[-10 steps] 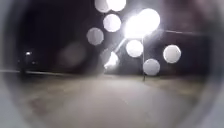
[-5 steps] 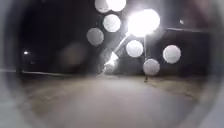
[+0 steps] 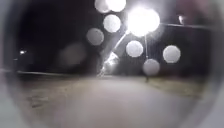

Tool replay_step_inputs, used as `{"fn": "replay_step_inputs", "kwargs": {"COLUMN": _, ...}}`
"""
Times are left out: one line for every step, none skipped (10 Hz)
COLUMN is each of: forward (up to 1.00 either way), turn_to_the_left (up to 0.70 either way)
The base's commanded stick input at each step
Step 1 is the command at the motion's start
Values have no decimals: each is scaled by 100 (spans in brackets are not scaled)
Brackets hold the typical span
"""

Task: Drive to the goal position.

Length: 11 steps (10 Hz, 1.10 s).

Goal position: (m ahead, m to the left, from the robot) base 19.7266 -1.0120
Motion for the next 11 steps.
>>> {"fn": "replay_step_inputs", "kwargs": {"forward": 100, "turn_to_the_left": 0}}
{"fn": "replay_step_inputs", "kwargs": {"forward": 100, "turn_to_the_left": 0}}
{"fn": "replay_step_inputs", "kwargs": {"forward": 100, "turn_to_the_left": 0}}
{"fn": "replay_step_inputs", "kwargs": {"forward": 100, "turn_to_the_left": 0}}
{"fn": "replay_step_inputs", "kwargs": {"forward": 100, "turn_to_the_left": 0}}
{"fn": "replay_step_inputs", "kwargs": {"forward": 100, "turn_to_the_left": 0}}
{"fn": "replay_step_inputs", "kwargs": {"forward": 100, "turn_to_the_left": 0}}
{"fn": "replay_step_inputs", "kwargs": {"forward": 100, "turn_to_the_left": 0}}
{"fn": "replay_step_inputs", "kwargs": {"forward": 100, "turn_to_the_left": 0}}
{"fn": "replay_step_inputs", "kwargs": {"forward": 100, "turn_to_the_left": 0}}
{"fn": "replay_step_inputs", "kwargs": {"forward": 100, "turn_to_the_left": 0}}
